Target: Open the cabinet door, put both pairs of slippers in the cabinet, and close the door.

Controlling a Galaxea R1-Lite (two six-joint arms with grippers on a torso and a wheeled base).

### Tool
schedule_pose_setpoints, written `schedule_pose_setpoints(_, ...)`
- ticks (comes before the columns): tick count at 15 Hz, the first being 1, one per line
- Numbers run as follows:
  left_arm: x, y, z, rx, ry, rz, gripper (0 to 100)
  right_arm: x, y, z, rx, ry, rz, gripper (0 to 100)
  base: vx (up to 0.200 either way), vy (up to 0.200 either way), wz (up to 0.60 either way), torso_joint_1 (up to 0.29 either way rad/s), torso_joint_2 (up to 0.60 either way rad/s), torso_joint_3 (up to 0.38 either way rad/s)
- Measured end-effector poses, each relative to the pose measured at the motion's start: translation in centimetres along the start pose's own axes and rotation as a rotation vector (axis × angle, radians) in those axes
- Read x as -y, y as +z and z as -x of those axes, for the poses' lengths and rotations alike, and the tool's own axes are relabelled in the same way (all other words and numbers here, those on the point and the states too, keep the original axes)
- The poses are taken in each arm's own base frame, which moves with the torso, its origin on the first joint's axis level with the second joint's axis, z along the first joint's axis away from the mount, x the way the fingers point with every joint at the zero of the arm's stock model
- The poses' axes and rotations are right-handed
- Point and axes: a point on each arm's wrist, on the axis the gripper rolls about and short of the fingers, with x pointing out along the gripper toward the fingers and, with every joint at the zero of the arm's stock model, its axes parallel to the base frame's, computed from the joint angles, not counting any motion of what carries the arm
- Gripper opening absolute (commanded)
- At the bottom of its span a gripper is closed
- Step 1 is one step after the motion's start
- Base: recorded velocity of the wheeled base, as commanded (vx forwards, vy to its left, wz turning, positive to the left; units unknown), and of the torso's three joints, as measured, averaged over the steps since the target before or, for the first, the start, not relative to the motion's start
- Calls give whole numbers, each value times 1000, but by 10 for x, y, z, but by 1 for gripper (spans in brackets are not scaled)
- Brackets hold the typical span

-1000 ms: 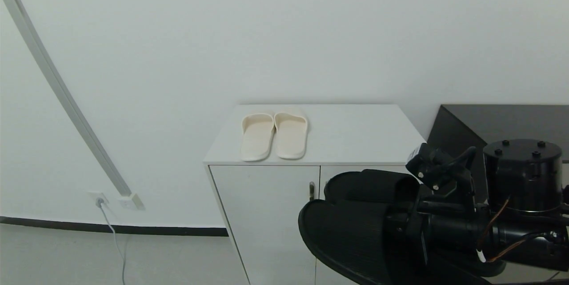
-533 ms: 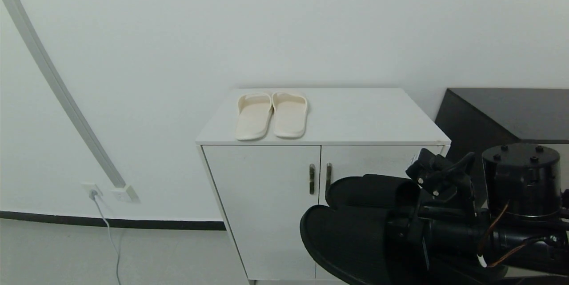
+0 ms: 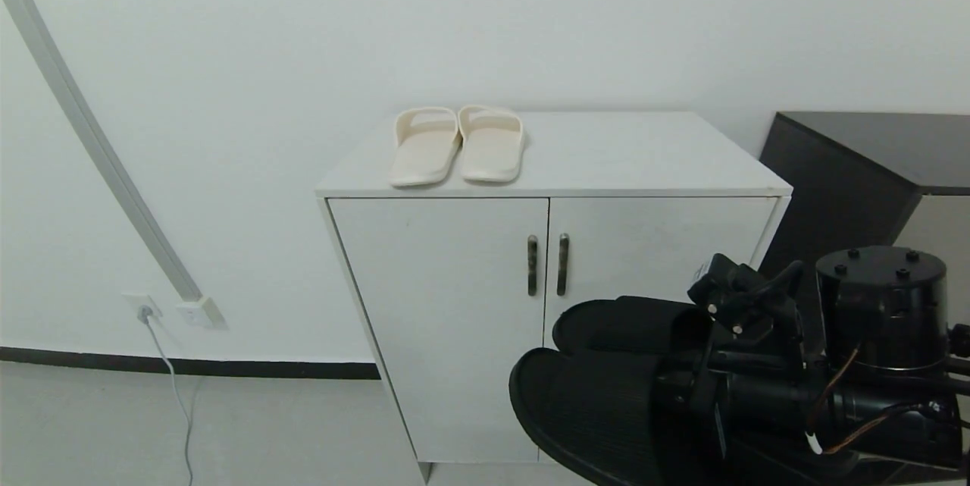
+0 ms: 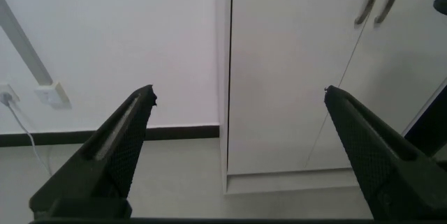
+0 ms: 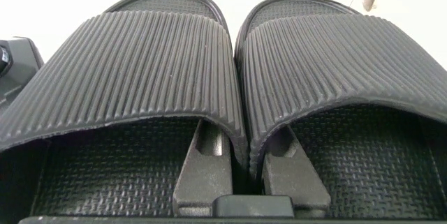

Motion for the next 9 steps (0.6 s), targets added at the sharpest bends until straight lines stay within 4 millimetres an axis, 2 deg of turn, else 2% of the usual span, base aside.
schedule_pose_setpoints(9,0,0,0,0,1,5,100,-1,-1,-1,9,1,51,0,0,0,0,-128,470,339)
